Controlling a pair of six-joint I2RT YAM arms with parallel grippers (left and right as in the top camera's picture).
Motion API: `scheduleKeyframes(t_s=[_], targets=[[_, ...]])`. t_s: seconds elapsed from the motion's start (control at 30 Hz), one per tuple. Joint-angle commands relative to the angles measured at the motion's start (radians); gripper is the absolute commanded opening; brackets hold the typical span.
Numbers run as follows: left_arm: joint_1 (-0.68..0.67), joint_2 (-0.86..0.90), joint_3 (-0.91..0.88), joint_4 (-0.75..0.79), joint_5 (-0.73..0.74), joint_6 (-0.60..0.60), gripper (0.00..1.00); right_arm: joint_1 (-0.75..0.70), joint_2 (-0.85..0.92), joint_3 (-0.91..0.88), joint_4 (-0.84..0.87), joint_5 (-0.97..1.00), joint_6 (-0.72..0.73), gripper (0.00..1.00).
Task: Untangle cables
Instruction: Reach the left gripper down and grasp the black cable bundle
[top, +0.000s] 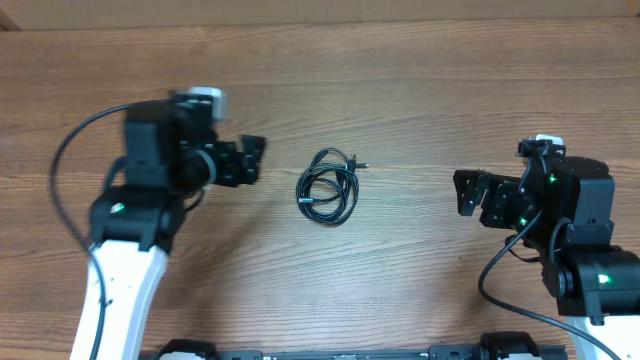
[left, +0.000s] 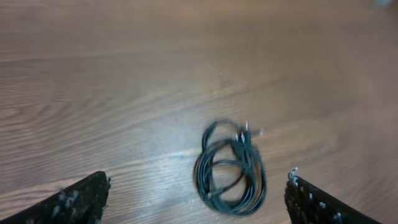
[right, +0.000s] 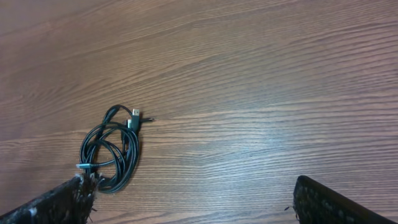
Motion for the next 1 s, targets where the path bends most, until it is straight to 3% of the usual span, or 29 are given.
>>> scheduleKeyframes(t_s=[0.0, 0.17, 0.43, 0.73, 0.9, 0.97], targets=[[-0.094, 0.098, 0.010, 0.005, -0.086, 0.131, 0.88, -0.004, -0.005, 0.026, 0.003, -0.006, 0.006, 1.00], [-0.188, 0.264, 0.010, 0.047, -0.092, 0.221, 0.79, -0.004, -0.005, 0.026, 0.002, -0.006, 0.006, 1.00], [-0.204, 0.531, 0.010, 0.138, -0.020, 0.162, 0.77, -0.004, -0.004, 0.026, 0.003, -0.006, 0.006, 1.00], [-0.205, 0.678, 0.010, 0.167, -0.006, 0.170, 0.71, -0.004, -0.004, 0.026, 0.004, -0.006, 0.006, 1.00], [-0.206, 0.692, 0.010, 0.178, 0.019, 0.169, 0.51, -0.004, -0.004, 0.026, 0.006, -0.006, 0.006, 1.00], [-0.210, 0.692, 0.010, 0.183, 0.036, 0.161, 0.34, -0.004, -0.004, 0.026, 0.006, -0.006, 0.006, 1.00]])
